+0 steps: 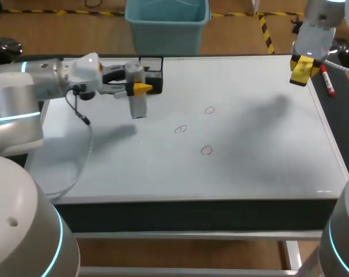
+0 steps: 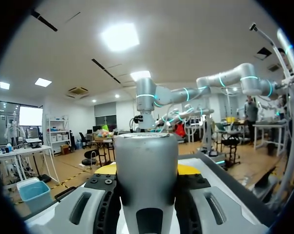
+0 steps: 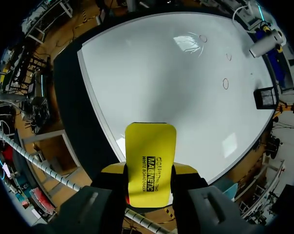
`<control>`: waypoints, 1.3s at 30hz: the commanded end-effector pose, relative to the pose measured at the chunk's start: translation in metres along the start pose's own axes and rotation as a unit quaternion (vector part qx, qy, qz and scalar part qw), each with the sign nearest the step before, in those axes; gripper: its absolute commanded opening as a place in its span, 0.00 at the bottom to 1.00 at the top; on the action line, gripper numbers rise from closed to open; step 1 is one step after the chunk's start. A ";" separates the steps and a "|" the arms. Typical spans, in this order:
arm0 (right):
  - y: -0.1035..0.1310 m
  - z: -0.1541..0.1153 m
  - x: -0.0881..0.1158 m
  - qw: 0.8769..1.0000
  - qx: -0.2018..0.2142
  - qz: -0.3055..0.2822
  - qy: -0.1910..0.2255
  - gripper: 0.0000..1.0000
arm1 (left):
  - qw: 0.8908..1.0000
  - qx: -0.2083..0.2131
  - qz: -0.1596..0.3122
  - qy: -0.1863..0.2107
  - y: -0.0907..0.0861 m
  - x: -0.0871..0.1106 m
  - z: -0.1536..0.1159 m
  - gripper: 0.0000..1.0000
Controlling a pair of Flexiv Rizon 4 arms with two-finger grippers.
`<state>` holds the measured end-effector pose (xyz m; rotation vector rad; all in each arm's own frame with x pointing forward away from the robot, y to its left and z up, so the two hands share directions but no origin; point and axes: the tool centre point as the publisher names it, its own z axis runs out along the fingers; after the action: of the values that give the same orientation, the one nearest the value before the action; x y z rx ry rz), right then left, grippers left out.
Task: Pick up the inspection probe, press it on each red-marked spot on the whiteboard one by one, put down the probe, pick up the eraser, and wipe off all the red marks.
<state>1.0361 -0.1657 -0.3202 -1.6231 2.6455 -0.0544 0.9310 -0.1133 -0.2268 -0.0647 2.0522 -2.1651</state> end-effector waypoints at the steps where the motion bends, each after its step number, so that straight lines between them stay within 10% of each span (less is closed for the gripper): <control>1: 0.000 -0.001 0.001 1.000 0.001 -0.001 0.001 0.00 | 1.000 -0.002 -0.002 -0.008 -0.005 0.003 -0.027 0.00; 31: 0.000 -0.001 0.001 1.000 0.001 -0.001 0.001 0.00 | 0.999 0.004 -0.002 -0.041 0.003 -0.024 -0.104 0.00; 39: 0.079 -0.027 -0.050 0.992 0.027 -0.124 -0.016 0.00 | 0.999 0.004 -0.002 -0.041 0.003 -0.024 -0.104 0.00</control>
<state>1.0208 -0.1054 -0.3085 -1.8722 2.4449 -0.0213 0.9415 -0.0072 -0.2359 -0.1509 1.9984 -2.1401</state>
